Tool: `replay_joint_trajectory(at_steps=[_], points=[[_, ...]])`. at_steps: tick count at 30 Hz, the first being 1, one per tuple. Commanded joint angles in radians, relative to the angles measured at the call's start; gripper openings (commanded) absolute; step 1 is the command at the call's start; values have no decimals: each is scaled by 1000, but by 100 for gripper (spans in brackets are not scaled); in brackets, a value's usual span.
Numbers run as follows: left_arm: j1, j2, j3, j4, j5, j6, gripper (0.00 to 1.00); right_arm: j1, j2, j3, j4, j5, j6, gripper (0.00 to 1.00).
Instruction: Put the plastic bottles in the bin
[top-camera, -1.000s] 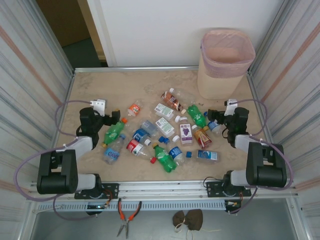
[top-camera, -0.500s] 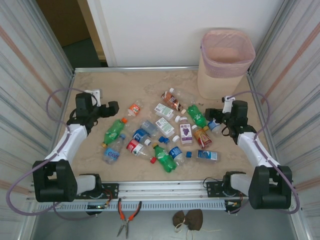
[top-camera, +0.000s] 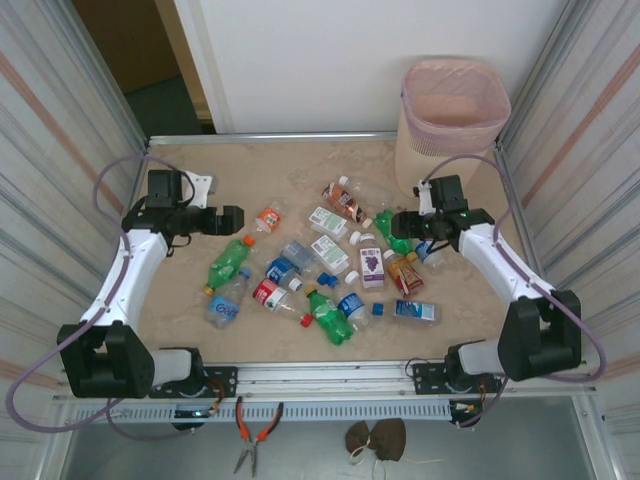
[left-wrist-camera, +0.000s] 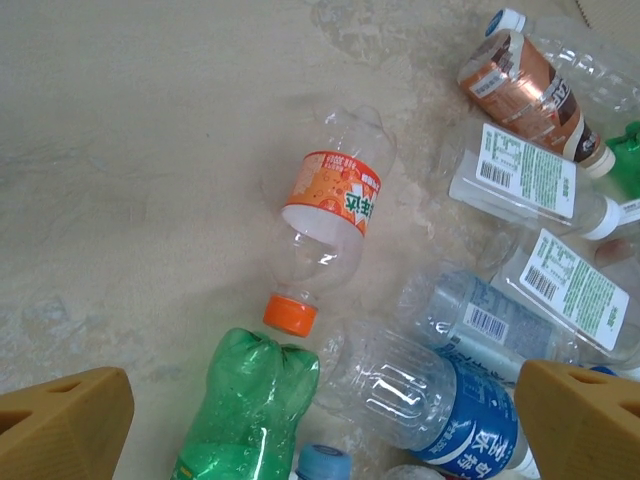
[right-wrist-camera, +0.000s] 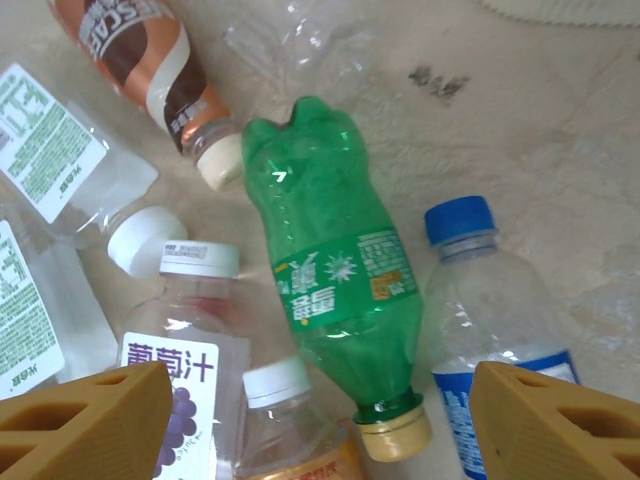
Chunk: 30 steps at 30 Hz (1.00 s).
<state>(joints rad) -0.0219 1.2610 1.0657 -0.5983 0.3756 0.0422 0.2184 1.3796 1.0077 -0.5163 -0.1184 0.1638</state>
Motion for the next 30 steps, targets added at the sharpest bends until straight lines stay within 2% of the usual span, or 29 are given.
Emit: replay_joint_trajectory(at_steps=[1,5,14,30], points=[[13,-39,-38,17,19,35,98,33,85,98,-119,62,-37,74],[38,-65,-71,41,27,16,99,69,192,192,-165,66,-70,74],[166,-96,-107,110,132,-42,99,101,397,356,-230,126,-126,72],[187,-98,-121,130,162,-59,99,110,576,412,-208,162,-172,71]])
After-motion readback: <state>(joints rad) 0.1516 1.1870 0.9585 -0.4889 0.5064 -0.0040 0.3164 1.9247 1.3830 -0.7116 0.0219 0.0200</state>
